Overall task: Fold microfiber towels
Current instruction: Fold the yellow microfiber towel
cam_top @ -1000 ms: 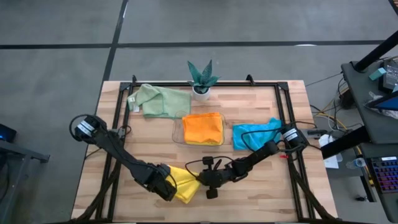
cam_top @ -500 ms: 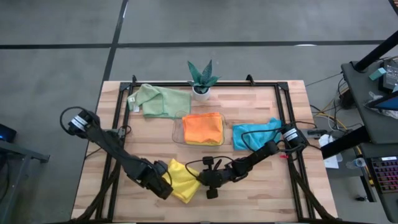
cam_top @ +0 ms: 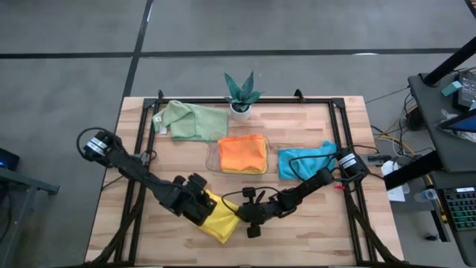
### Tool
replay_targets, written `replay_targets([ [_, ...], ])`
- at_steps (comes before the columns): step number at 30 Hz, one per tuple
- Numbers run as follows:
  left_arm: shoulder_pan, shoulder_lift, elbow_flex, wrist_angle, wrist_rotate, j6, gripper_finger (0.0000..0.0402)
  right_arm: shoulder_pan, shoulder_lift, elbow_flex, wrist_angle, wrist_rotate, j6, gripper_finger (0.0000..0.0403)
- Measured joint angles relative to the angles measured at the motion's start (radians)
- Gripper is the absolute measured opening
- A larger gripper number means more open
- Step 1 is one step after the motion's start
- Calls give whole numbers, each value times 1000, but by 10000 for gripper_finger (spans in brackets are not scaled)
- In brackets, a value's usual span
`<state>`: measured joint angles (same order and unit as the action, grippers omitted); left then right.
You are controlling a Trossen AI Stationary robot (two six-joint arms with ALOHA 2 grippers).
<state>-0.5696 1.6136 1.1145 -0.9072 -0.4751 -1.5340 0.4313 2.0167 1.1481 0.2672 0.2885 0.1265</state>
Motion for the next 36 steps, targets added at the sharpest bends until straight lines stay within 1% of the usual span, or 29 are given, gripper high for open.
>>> replay_targets([
  [5,14,22,-36,121,0,29,139,0,0,0,0,0,0,9],
  [8,14,21,-36,127,-2,30,139,0,0,0,0,0,0,9],
  [12,14,21,-52,180,-2,29,139,0,-1,0,1,0,1,9],
  [15,14,21,-92,273,-3,29,139,0,-1,0,1,0,3,9],
  [18,14,21,-127,305,-2,16,135,0,-1,0,1,0,3,9],
  [22,14,21,-151,308,-2,1,113,0,-1,0,1,0,3,9],
  [26,14,21,-184,370,4,-1,86,0,-1,0,0,0,3,9],
  [30,14,21,-195,408,10,38,65,0,-1,0,0,0,3,9],
  [34,14,21,-181,384,5,55,14,0,-1,0,-1,0,3,9],
  [36,10,21,-163,331,4,51,7,0,-2,0,-5,0,12,9],
])
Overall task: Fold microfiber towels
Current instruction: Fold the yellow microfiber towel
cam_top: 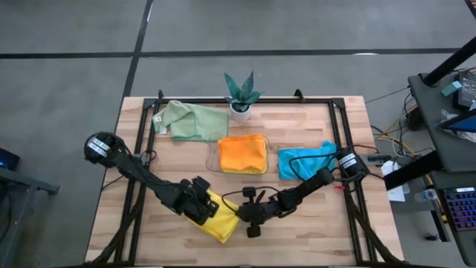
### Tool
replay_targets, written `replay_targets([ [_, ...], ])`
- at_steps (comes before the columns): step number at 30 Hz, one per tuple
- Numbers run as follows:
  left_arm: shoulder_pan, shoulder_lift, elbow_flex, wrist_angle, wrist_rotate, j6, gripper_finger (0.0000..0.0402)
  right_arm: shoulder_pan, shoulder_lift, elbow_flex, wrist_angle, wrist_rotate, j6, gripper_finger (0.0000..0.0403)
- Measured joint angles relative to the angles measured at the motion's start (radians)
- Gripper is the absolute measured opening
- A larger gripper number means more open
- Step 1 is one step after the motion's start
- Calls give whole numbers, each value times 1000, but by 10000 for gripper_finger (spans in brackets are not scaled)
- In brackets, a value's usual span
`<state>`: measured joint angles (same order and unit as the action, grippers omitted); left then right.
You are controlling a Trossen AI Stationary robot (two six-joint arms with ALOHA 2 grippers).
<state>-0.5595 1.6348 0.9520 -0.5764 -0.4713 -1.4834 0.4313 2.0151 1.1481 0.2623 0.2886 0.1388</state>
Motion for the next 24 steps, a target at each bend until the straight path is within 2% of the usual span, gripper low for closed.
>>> replay_targets([
  [5,-8,-1,58,-182,37,-38,2,-2,-2,2,-32,9,18,9],
  [8,-8,-1,61,-201,94,-55,3,-2,-2,2,-38,10,19,9],
  [13,-8,-1,61,-210,117,-76,6,-1,-12,2,-51,4,19,9],
  [19,-8,-61,64,-226,119,-2,47,1,-71,-2,-98,-8,-6,9],
  [24,-15,-112,66,-225,55,105,82,5,-140,-8,-115,-4,-36,9],
])
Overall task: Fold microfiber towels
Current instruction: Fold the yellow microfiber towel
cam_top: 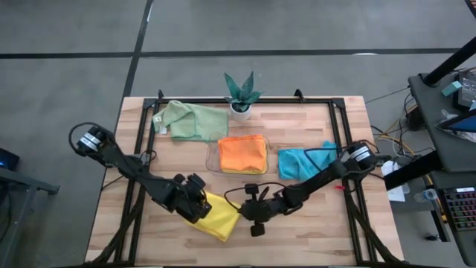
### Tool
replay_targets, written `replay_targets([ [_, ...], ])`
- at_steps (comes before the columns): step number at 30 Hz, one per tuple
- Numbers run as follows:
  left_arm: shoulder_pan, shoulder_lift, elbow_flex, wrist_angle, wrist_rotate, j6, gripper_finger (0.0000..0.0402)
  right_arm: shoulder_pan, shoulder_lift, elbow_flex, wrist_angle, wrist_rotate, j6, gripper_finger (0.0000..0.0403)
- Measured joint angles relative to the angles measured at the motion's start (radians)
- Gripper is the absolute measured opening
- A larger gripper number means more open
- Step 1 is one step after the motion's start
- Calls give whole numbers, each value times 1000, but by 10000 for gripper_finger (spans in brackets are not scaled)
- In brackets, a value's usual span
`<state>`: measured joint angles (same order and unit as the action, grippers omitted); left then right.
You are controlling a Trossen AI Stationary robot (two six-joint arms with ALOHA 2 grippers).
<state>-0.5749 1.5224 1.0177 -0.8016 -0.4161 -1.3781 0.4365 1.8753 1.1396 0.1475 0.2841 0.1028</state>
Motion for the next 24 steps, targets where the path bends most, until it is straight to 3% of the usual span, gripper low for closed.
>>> replay_targets([
  [6,-20,-37,13,61,-103,107,91,5,-63,-26,5,7,-20,9],
  [15,-135,20,6,417,-162,232,91,11,-142,-128,124,67,-84,9],
  [19,-193,39,13,454,-135,62,91,15,-195,-186,184,66,-138,9],
  [24,-246,56,4,434,-12,-209,91,13,-302,-224,214,69,-157,9],
])
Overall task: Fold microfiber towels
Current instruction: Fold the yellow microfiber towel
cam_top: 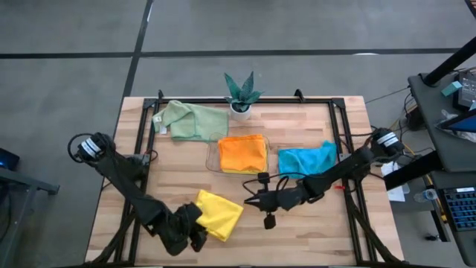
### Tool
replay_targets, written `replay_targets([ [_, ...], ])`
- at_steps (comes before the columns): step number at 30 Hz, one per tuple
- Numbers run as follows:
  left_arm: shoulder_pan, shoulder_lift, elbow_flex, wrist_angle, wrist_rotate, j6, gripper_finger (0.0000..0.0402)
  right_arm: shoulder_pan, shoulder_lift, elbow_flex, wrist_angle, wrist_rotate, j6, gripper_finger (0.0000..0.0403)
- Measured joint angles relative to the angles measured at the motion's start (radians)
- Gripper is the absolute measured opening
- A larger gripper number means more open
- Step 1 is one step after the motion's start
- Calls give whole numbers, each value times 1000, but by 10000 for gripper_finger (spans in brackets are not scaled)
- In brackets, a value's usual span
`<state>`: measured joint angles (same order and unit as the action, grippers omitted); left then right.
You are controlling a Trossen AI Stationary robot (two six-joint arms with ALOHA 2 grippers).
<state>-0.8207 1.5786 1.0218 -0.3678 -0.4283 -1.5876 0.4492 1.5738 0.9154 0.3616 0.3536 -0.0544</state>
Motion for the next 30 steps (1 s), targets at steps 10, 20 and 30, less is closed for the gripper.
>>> replay_targets([
  [10,32,7,5,-282,111,-259,65,-17,-64,-22,-6,16,-52,9],
  [20,40,40,-10,-287,316,-336,84,-69,-66,-5,-4,14,-101,9],
  [30,74,66,-17,-286,184,-346,166,-75,-66,-5,-13,10,-103,9],
])
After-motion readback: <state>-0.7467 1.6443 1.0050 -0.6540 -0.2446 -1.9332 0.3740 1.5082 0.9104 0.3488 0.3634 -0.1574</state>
